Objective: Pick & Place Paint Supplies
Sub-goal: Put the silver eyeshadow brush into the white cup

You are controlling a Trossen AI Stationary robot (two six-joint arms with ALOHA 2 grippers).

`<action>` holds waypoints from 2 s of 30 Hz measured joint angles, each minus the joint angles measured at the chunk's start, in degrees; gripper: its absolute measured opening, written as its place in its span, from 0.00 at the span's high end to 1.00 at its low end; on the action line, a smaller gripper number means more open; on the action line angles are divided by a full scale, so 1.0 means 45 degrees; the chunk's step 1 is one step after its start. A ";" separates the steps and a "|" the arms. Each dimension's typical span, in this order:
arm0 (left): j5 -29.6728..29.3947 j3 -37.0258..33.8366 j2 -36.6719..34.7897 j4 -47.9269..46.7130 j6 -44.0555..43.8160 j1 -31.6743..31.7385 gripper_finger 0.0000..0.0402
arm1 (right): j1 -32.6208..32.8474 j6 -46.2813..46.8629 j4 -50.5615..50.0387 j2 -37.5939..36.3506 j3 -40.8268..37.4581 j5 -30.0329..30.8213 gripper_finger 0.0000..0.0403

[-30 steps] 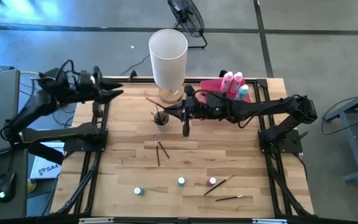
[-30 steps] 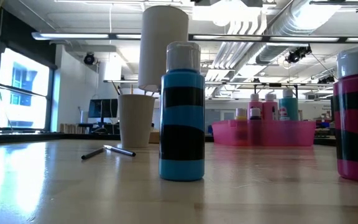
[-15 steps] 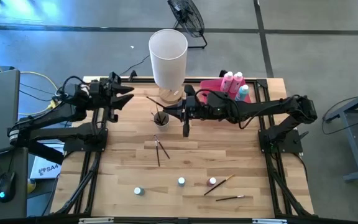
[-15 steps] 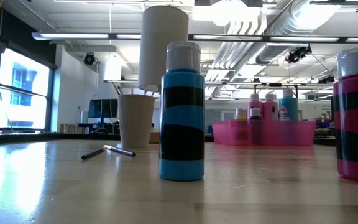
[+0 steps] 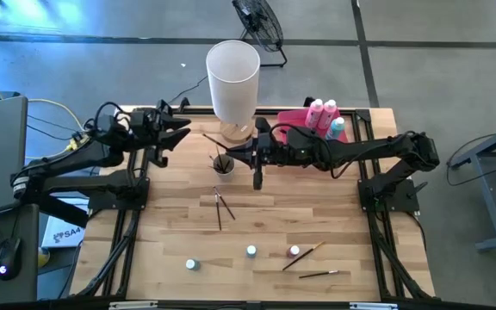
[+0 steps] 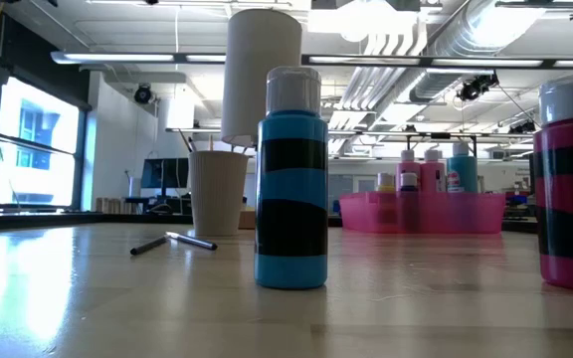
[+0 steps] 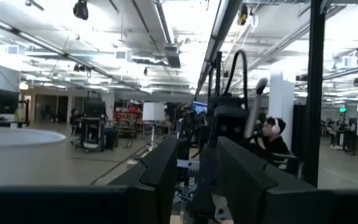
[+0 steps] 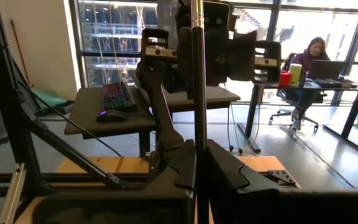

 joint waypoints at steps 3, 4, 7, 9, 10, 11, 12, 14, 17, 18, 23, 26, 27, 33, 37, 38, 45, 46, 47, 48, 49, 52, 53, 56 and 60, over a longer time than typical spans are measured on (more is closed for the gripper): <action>0.0045 0.0000 0.0492 0.0239 0.0001 0.0000 0.72 | 0.0000 0.0002 -0.0105 0.0000 0.0000 -0.0003 0.98; 0.0193 0.0000 0.0692 0.0401 0.0005 0.0000 0.72 | -0.0004 0.0002 -0.0152 0.0005 0.0000 0.0006 0.98; 0.0542 0.0005 0.1375 0.1537 0.0007 0.0000 0.72 | -0.0099 0.0104 -0.0445 0.0005 -0.0005 0.0026 0.98; 0.0883 0.0005 0.1819 0.2352 -0.0014 0.0000 0.72 | -0.0195 0.0567 -0.0745 0.0005 -0.0009 0.0178 0.98; 0.1057 0.0005 0.2062 0.2774 -0.0034 0.0000 0.72 | -0.0246 0.0775 -0.0854 0.0010 -0.0010 0.0325 0.98; 0.1297 0.0005 0.2266 0.3186 -0.0041 0.0000 0.72 | -0.0269 0.0880 -0.0941 0.0013 -0.0010 0.0429 0.98; 0.1417 0.0005 0.2389 0.3466 -0.0044 0.0000 0.72 | -0.0289 0.0896 -0.0991 0.0015 -0.0010 0.0488 0.98; 0.1509 0.0055 0.2465 0.3576 -0.0045 0.0000 0.72 | -0.0353 0.0882 -0.0993 0.0015 -0.0010 0.0491 0.98; 0.1515 0.0227 0.2566 0.3092 -0.0119 0.0000 0.71 | -0.0364 0.0881 -0.0993 0.0015 -0.0010 0.0486 0.98; 0.1511 0.0253 0.2627 0.2966 -0.0239 0.0000 0.69 | -0.0368 0.0878 -0.0990 0.0015 -0.0010 0.0486 0.98; 0.1511 0.0340 0.2927 0.2870 -0.0330 0.0000 0.58 | -0.0369 0.0652 -0.0993 0.0015 -0.0010 0.0481 0.98; 0.1638 0.0340 0.2978 0.2844 -0.0351 0.0000 0.52 | -0.0374 0.0638 -0.0993 0.0015 -0.0010 0.0486 0.98; 0.1722 0.0340 0.2969 0.2858 -0.0387 0.0000 0.51 | -0.0374 0.0634 -0.0993 0.0015 -0.0010 0.0534 0.98; 0.1570 0.0340 0.2982 0.3059 -0.1005 -0.0008 0.48 | -0.0374 0.0614 -0.1003 0.0015 -0.0010 0.0639 0.98; 0.1406 0.0359 0.3454 0.3870 -0.1001 -0.0455 0.48 | -0.0374 0.0614 -0.1008 0.0015 -0.0010 0.0671 0.98; 0.1344 0.0359 0.3576 0.4143 -0.1001 -0.0557 0.48 | -0.0374 0.0617 -0.1017 0.0015 -0.0010 0.0675 0.98; 0.0926 0.0345 0.4252 0.5086 -0.1001 -0.0933 0.48 | -0.0369 0.0619 -0.1226 0.0015 -0.0010 0.0684 0.98; 0.0921 0.0346 0.4267 0.5223 -0.1001 -0.0931 0.48 | -0.0369 0.0615 -0.1296 0.0015 -0.0010 0.0701 0.98; 0.0917 0.0359 0.4267 0.5260 -0.1005 -0.0928 0.48 | -0.0369 0.0617 -0.1379 0.0015 -0.0010 0.0716 0.98; 0.0891 0.0359 0.4268 0.5256 -0.1015 -0.0928 0.48 | -0.0369 0.0619 -0.1420 0.0015 -0.0010 0.0714 0.98; 0.0799 0.0359 0.4290 0.5224 -0.1020 -0.0928 0.48 | -0.0369 0.0619 -0.1421 0.0015 -0.0010 0.0714 0.98; 0.0631 0.0359 0.4290 0.5208 -0.1038 -0.0928 0.48 | -0.0369 0.0619 -0.1401 0.0015 -0.0010 0.0719 0.98; 0.0631 0.0359 0.4286 0.5229 -0.1039 -0.0928 0.49 | -0.0369 0.0619 -0.1401 0.0015 -0.0010 0.0719 0.98; 0.0622 0.0357 0.4286 0.5200 -0.1020 -0.0928 0.51 | -0.0369 0.0619 -0.1395 0.0015 -0.0010 0.0716 0.98; 0.0622 0.0359 0.4286 0.5203 -0.1005 -0.0928 0.60 | -0.0369 0.0619 -0.1387 0.0015 -0.0010 0.0715 0.98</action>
